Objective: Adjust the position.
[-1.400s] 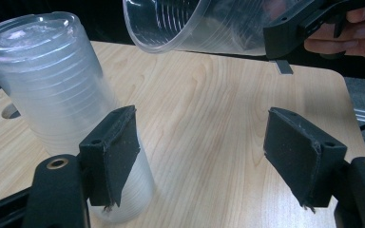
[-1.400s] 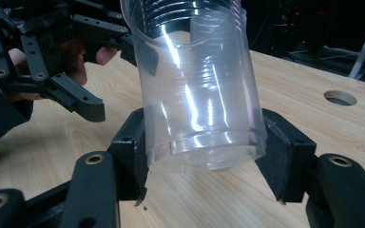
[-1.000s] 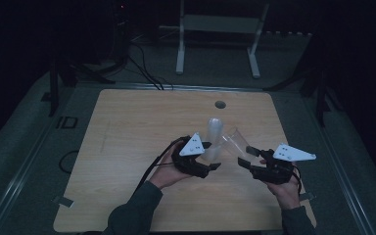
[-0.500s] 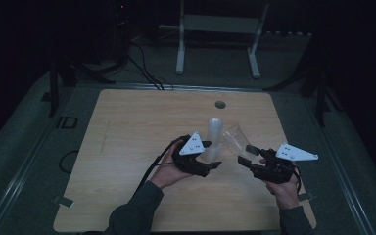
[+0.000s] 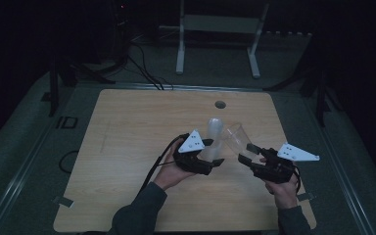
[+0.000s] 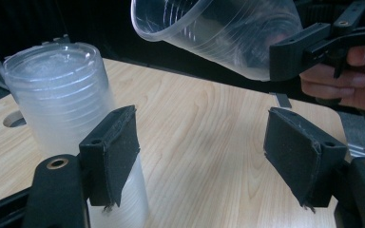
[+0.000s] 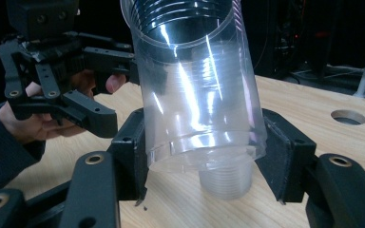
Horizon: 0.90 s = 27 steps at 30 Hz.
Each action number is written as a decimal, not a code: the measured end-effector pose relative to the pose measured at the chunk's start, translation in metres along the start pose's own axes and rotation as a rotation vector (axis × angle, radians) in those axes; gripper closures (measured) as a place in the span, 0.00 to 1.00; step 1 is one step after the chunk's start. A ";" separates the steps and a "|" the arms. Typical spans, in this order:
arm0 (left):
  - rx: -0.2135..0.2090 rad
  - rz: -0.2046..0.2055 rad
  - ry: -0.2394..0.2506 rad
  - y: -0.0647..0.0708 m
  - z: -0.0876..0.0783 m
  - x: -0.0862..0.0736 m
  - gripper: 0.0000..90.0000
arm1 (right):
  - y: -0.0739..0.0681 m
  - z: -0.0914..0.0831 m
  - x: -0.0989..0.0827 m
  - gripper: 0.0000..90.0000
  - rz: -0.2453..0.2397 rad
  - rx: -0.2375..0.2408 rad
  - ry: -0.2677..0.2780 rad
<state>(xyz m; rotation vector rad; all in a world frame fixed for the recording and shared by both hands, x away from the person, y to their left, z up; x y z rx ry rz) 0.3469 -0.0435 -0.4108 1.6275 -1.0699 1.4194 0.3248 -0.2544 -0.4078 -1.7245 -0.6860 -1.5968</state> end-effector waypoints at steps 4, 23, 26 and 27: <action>0.004 -0.014 0.013 0.000 0.001 0.002 0.30 | -0.001 0.001 0.001 0.47 -0.001 -0.005 0.011; 0.008 -0.064 0.047 0.001 0.006 0.010 0.27 | -0.001 0.001 0.000 0.47 -0.012 -0.044 0.056; 0.005 -0.072 0.054 0.001 0.006 0.011 0.27 | 0.000 0.000 0.000 0.47 -0.012 -0.049 0.064; 0.005 -0.079 0.057 0.001 0.006 0.012 0.27 | 0.000 0.000 0.000 0.47 -0.013 -0.050 0.066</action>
Point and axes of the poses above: each handheld gripper's, and its own axes: z roughly forward along the jaws, x roughly out of its top, y roughly to its right, the point moved 5 cm from there along z, roughly forward along the jaws, and after that the axes turned 12 degrees about y, right-handed, at the moved point
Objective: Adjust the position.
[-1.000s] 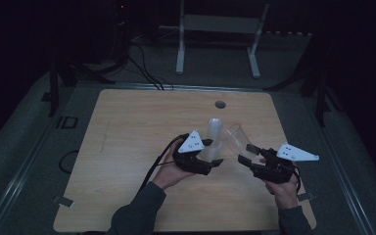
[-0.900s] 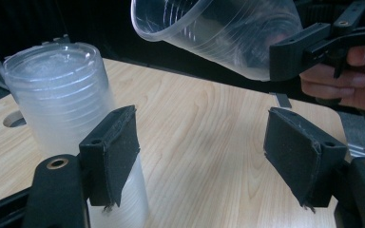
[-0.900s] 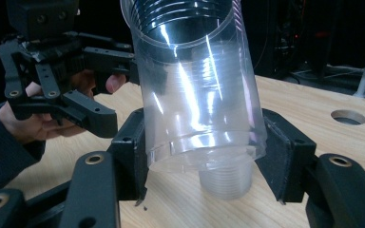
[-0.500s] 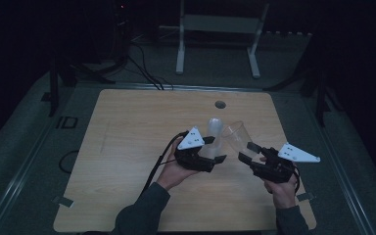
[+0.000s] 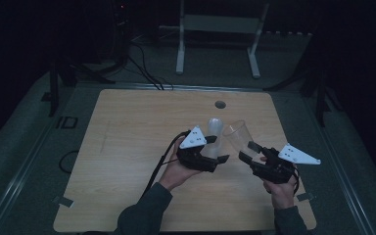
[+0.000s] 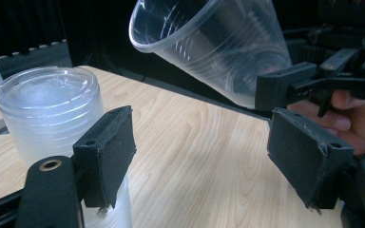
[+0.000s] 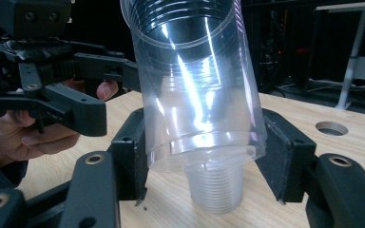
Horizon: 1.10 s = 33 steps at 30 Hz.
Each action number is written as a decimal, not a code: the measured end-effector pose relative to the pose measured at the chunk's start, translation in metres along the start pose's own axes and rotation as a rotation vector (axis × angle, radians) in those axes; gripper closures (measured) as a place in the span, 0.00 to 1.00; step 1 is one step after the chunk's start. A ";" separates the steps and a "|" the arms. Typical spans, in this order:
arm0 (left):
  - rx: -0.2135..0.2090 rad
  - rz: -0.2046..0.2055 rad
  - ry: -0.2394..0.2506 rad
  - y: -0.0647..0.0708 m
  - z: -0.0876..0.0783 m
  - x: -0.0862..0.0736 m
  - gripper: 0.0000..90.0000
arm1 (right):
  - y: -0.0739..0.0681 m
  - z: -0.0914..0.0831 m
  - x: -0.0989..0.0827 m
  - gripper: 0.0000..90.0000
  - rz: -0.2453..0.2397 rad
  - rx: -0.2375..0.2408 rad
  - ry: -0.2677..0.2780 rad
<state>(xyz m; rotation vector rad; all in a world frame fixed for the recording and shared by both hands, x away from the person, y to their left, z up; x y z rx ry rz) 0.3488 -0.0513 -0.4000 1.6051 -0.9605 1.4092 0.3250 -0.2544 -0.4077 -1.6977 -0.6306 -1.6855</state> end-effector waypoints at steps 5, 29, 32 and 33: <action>0.001 -0.017 0.007 0.000 0.002 0.003 0.24 | 0.000 -0.001 0.000 0.47 -0.003 -0.007 0.008; -0.031 -0.104 0.058 0.002 0.011 0.018 0.21 | -0.003 -0.001 0.001 0.47 -0.026 0.000 0.046; -0.028 -0.116 0.059 0.002 0.014 0.019 0.21 | -0.003 -0.001 0.001 0.47 -0.028 0.000 0.048; -0.029 -0.123 0.060 0.002 0.015 0.019 0.21 | -0.003 -0.001 0.001 0.47 -0.029 -0.001 0.050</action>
Point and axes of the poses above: each handheld gripper's, and its own axes: z roughly forward along the jaws, x roughly out of its top, y roughly to its right, the point moved 5 cm from there along z, roughly forward along the jaws, and after that the axes turned 12 degrees about y, right-handed, at the moved point
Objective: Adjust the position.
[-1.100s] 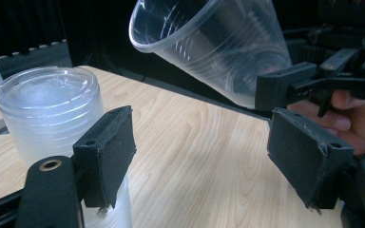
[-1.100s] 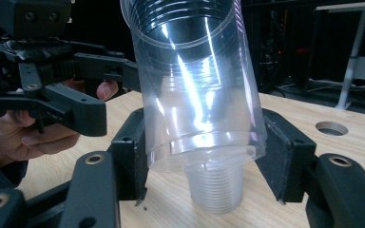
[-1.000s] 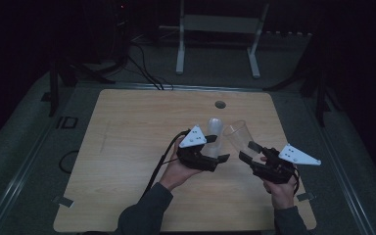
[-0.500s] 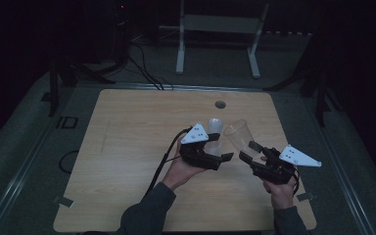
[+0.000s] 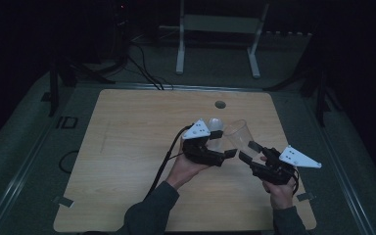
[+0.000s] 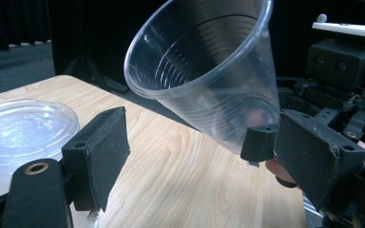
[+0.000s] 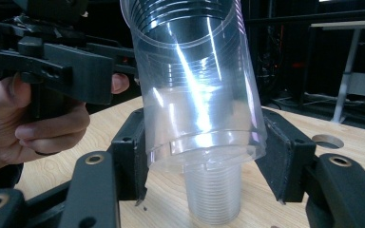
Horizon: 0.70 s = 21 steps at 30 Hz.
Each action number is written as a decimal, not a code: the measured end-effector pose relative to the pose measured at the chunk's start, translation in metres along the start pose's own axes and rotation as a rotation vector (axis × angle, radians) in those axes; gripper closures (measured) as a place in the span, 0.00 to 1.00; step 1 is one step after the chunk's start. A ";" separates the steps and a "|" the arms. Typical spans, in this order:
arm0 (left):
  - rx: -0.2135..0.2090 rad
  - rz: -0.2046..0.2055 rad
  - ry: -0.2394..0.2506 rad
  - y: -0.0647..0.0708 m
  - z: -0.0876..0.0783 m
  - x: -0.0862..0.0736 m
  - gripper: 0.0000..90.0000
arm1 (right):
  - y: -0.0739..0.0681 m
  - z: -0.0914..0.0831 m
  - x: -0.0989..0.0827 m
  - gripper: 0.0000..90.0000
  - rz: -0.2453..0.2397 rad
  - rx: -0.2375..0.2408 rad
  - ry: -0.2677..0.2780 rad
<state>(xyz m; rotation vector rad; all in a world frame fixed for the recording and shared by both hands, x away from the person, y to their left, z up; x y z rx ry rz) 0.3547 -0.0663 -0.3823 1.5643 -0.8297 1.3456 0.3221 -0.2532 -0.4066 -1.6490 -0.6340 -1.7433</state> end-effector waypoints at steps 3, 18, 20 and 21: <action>-0.005 -0.008 -0.001 0.000 0.002 -0.001 0.21 | 0.000 0.000 0.000 0.47 -0.001 0.001 0.002; -0.017 -0.060 0.020 -0.003 0.007 0.001 0.21 | -0.002 0.002 -0.002 0.47 -0.001 0.014 -0.003; -0.024 -0.076 0.028 -0.003 0.008 0.001 0.21 | -0.003 0.002 -0.003 0.47 -0.003 0.015 -0.002; -0.026 -0.080 0.029 -0.003 0.008 0.001 0.21 | -0.003 0.002 -0.003 0.47 -0.003 0.015 -0.004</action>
Point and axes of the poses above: each handheld gripper's, and its own axes: z roughly forward along the jaws, x roughly out of its top, y roughly to its right, the point moved 5 cm from there along z, roughly forward along the jaws, and after that the axes turned 12 degrees about y, right-handed, at the moved point
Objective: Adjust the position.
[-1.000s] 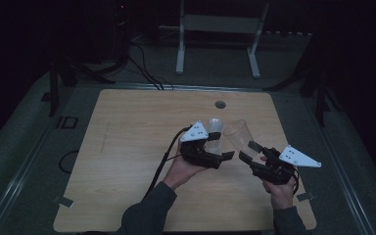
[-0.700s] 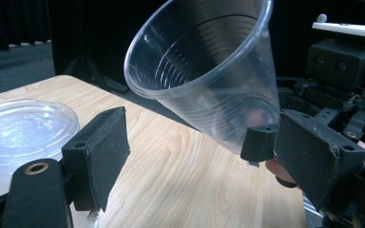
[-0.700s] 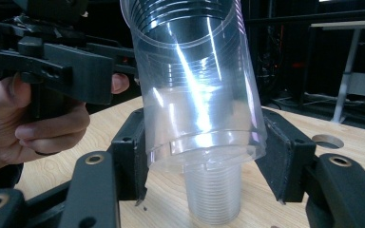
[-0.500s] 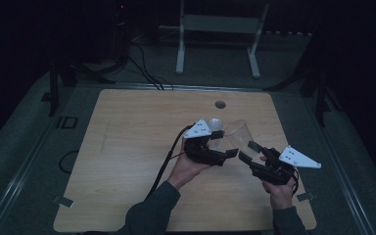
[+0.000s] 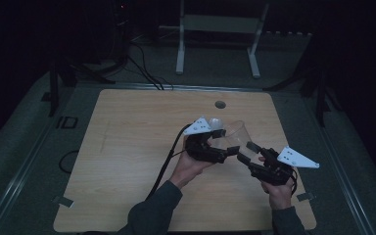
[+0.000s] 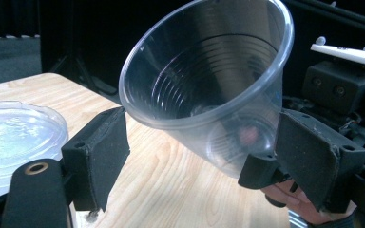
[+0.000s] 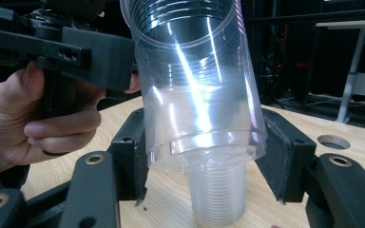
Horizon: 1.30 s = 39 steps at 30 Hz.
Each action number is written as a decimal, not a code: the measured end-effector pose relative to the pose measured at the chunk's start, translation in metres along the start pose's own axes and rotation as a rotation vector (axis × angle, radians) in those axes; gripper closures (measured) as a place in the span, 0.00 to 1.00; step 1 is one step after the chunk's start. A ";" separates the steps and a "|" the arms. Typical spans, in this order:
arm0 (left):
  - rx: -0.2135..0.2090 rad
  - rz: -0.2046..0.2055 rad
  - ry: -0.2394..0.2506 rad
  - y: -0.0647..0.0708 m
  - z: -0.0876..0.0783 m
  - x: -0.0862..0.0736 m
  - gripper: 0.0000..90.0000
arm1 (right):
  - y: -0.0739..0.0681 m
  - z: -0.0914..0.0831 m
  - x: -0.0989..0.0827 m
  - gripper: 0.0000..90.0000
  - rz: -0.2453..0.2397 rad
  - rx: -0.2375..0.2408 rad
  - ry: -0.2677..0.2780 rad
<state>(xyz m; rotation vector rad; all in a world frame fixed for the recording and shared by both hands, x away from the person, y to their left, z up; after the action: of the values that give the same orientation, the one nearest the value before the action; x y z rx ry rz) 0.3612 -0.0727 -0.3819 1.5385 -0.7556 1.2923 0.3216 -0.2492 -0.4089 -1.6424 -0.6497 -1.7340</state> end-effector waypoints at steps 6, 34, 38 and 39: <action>-0.007 -0.008 0.002 0.001 0.003 0.000 0.20 | 0.000 0.001 -0.001 0.47 0.003 0.003 -0.001; -0.028 -0.094 0.083 0.006 0.010 0.001 0.31 | 0.000 0.002 -0.006 0.46 0.015 0.014 -0.032; -0.024 -0.090 0.088 0.006 0.010 0.001 0.32 | 0.000 0.002 -0.006 0.44 0.010 0.017 -0.046; -0.025 -0.090 0.088 0.006 0.010 0.001 0.33 | 0.000 0.002 -0.006 0.44 0.009 0.018 -0.048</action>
<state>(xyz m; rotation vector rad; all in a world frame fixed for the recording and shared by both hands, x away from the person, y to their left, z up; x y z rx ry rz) 0.3600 -0.0842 -0.3794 1.4696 -0.6367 1.2705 0.3229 -0.2465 -0.4142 -1.6764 -0.6773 -1.6823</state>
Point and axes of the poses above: each handheld gripper's, and its own axes: z roughly forward along the jaws, x roughly out of its top, y roughly to its right, the point moved 5 cm from there along z, roughly forward along the jaws, and after that the axes turned 12 degrees about y, right-handed, at the moved point
